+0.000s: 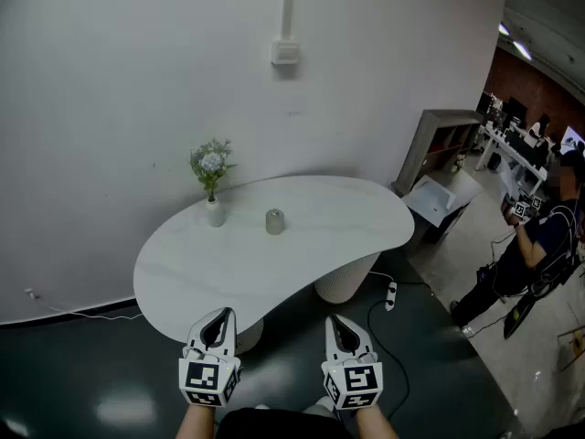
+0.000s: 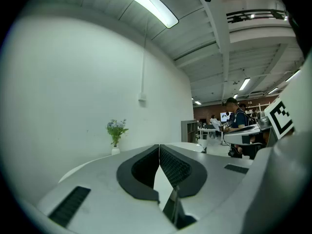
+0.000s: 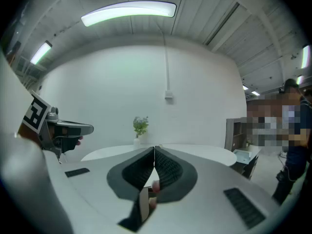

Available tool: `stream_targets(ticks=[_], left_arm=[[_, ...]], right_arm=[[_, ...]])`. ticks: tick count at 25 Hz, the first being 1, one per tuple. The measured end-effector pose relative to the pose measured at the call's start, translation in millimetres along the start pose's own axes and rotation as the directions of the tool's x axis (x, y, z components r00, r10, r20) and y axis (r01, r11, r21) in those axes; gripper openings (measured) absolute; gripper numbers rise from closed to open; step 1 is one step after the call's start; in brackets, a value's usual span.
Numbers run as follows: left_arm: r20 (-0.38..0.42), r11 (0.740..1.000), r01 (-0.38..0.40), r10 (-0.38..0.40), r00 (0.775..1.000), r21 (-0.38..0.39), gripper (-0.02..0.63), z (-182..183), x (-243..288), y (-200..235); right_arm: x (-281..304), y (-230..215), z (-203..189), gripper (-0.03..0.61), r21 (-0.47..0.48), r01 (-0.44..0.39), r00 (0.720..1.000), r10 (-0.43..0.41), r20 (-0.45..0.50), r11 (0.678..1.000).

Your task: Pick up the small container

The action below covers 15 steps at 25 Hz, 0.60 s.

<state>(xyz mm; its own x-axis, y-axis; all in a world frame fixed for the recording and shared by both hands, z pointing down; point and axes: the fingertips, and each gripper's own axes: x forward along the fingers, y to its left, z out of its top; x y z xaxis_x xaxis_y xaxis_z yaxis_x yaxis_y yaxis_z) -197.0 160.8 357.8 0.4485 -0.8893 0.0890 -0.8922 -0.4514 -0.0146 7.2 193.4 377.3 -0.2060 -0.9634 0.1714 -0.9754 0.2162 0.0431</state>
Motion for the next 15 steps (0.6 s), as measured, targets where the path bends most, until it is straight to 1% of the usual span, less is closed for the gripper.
stream_targets(ticks=[6,12,15], left_arm=[[-0.001,1.000,0.014,-0.014,1.000,0.005,0.012,-8.0,-0.8,1.6],[-0.014,1.000,0.007,-0.007,1.000,-0.027,0.012,-10.0,-4.2,7.3],[-0.023,1.000,0.012,-0.013,1.000,-0.028,0.012,-13.5,-5.5,4.8]], right_arm=[[0.5,4.7,1.9,0.066,-0.004,-0.001,1.000,0.001,-0.002,1.000],[-0.2,7.9,2.6,0.066,0.000,0.003,1.000,-0.003,-0.007,1.000],[-4.2,7.1,1.9,0.066,0.002,0.012,1.000,-0.012,-0.003,1.000]])
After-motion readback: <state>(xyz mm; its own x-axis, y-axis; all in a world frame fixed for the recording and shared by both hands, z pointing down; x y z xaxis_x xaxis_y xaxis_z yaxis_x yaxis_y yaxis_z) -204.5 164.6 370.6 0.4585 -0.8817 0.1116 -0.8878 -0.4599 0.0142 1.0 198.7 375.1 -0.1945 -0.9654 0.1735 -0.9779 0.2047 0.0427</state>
